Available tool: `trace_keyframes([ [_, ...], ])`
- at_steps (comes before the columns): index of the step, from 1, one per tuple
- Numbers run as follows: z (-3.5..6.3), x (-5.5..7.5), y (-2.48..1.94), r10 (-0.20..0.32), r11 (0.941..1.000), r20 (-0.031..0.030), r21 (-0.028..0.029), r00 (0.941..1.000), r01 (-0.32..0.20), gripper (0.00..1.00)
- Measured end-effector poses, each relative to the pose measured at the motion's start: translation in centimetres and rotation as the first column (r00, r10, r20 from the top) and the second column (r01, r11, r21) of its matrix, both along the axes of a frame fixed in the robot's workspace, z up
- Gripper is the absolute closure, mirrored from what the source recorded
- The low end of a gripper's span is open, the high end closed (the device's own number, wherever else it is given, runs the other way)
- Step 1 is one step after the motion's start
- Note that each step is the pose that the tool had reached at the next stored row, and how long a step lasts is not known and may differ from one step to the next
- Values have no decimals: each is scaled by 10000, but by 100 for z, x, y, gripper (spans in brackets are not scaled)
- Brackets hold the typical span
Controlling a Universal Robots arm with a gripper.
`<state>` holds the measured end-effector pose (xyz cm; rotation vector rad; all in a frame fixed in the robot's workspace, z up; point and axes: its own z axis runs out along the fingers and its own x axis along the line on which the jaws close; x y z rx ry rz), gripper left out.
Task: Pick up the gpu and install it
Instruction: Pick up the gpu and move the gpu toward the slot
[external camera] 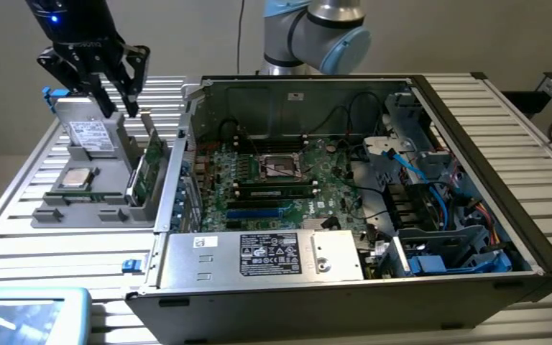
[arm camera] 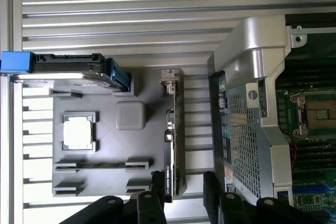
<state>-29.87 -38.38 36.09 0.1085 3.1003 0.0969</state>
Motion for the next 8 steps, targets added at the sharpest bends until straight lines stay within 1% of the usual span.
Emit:
trace_keyframes([
  [2, -36, -46, 0, 1, 10000, 13, 10, 10000, -1, 56],
  [5, -89, -53, -2, 2, 10000, 11, 34, 10000, -2, 56],
  [8, -143, -53, -1, 1, 10000, 11, 39, 10000, -1, 56],
])
